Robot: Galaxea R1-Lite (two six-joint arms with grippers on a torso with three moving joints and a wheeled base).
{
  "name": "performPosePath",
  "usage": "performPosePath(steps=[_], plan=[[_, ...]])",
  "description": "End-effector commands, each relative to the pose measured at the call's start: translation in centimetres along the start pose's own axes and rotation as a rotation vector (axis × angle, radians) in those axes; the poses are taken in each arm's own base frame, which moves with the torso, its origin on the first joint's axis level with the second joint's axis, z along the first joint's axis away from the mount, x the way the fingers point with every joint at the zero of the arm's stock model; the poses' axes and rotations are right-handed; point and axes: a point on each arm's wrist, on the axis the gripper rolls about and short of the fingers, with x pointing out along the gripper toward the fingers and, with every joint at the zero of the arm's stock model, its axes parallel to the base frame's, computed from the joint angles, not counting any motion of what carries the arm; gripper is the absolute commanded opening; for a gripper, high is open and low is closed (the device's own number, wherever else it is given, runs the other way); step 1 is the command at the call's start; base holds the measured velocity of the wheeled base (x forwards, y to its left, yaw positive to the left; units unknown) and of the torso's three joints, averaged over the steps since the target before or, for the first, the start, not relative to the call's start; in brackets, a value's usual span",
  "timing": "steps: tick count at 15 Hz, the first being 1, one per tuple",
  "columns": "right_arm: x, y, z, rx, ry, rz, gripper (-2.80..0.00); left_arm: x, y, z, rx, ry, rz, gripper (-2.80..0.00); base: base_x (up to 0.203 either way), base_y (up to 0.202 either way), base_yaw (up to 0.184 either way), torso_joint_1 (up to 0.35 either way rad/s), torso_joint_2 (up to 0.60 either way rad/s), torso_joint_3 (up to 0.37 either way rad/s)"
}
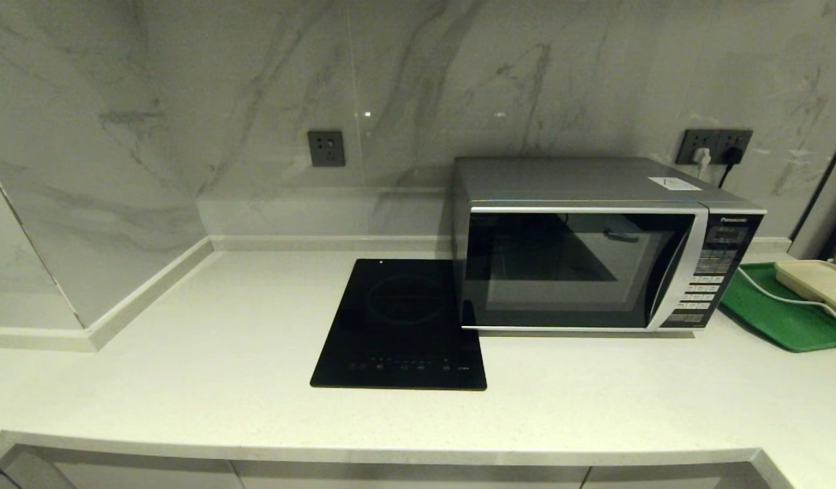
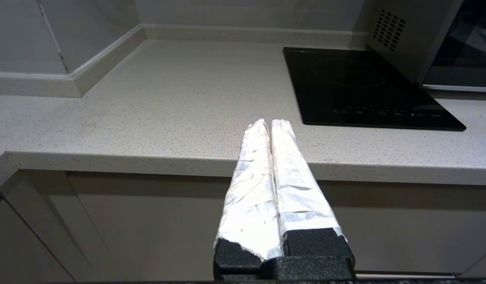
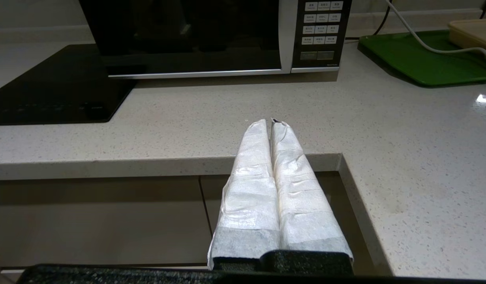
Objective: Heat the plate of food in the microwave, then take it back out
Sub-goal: Open the microwave oven
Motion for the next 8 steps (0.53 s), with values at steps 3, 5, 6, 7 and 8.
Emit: performPosePath(steps=[3,5,6,7,8], plan=[[0.01,0.00,-0.04,0.001,0.001,0.000,-2.80,0.00,0.00,0.00,-0.001,0.000,0.001,-2.80,0.000,0.000,0.000,0.000,0.00,0.000],[0.01,0.00,-0.04,0.001,0.001,0.000,-2.80,-0.01,0.00,0.00,-0.001,-0.002,0.001,-2.80,0.000,0.000,0.000,0.000,0.00,0.000],[0.01,0.00,-0.04,0.000,0.001,-0.001,-2.80,-0.01,0.00,0.00,-0.001,-0.002,0.000,-2.80,0.000,0.000,0.000,0.000,0.00,0.000],[0.00,0.00,0.00,0.001,-0.001,0.000,-2.80,-0.01,0.00,0.00,-0.001,-0.002,0.001,-2.80,0.000,0.000,0.000,0.000,0.00,0.000],[0.01,0.00,-0.04,0.000,0.001,-0.001,-2.80,-0.01,0.00,0.00,-0.001,-0.002,0.001,-2.80,0.000,0.000,0.000,0.000,0.00,0.000]])
